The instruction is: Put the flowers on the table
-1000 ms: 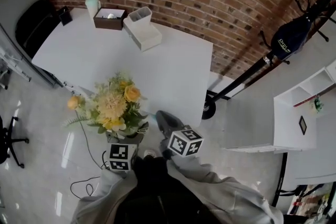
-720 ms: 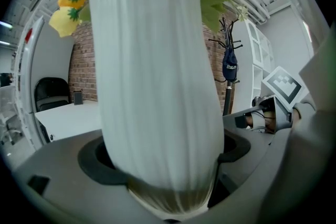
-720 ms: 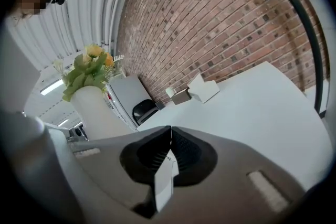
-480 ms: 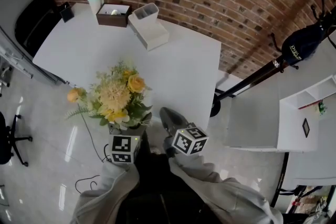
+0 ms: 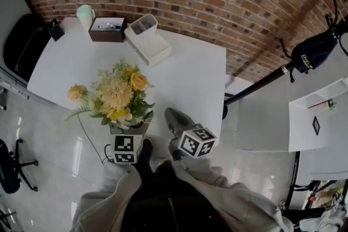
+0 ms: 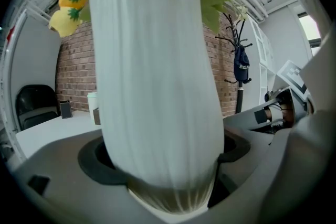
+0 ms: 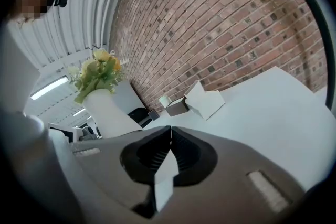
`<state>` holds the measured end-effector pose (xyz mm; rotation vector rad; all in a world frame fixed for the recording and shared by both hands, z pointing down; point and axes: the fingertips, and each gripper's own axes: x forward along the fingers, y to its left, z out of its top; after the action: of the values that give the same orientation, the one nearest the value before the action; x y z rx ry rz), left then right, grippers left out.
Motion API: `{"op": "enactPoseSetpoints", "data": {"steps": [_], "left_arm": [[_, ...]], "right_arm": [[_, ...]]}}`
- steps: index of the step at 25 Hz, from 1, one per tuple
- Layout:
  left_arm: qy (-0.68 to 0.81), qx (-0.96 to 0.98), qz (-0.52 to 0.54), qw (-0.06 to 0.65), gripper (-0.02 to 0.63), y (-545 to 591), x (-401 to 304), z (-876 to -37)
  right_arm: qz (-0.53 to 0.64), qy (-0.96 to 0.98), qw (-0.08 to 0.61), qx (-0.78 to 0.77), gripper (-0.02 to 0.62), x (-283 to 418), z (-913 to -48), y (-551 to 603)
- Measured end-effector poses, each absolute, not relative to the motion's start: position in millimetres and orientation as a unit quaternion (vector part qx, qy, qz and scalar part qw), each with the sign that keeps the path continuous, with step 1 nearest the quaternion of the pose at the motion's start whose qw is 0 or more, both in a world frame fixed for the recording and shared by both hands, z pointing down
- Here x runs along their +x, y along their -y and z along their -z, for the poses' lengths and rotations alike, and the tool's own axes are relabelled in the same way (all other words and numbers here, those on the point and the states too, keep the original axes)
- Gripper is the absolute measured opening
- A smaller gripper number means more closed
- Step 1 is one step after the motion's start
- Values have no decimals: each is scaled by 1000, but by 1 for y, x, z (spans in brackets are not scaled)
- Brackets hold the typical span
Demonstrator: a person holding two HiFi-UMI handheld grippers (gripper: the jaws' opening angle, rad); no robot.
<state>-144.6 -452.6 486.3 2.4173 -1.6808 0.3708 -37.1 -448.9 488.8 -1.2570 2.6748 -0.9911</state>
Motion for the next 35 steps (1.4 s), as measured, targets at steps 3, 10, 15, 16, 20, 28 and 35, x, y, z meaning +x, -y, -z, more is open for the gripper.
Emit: {"op": "enactPoseSetpoints", "data": {"steps": [3, 10, 15, 16, 20, 28, 35], "left_arm": [[563, 814, -125, 74, 489, 477, -158, -486], [561, 818, -114, 63, 489, 528, -185, -496], [556, 821, -117, 60, 489, 560, -196, -510], [554, 822, -118, 57, 489, 566, -197, -514], [548, 826, -124, 49, 489, 594, -204, -526], [545, 823, -151, 48, 489, 629, -210, -562], [547, 822, -152, 37, 489, 640, -210, -579]], "right_arm": [[319, -851, 13, -416, 0, -47, -491, 469], [320, -842, 10, -434, 0, -72, -497, 510], [320, -834, 3, -449, 0, -81, -503, 533], [320, -831, 1, -454, 0, -80, -504, 538], [317, -823, -4, -471, 0, -83, -512, 556], [332, -810, -8, -483, 0, -96, -531, 579], [342, -799, -8, -494, 0, -95, -535, 577]]}}
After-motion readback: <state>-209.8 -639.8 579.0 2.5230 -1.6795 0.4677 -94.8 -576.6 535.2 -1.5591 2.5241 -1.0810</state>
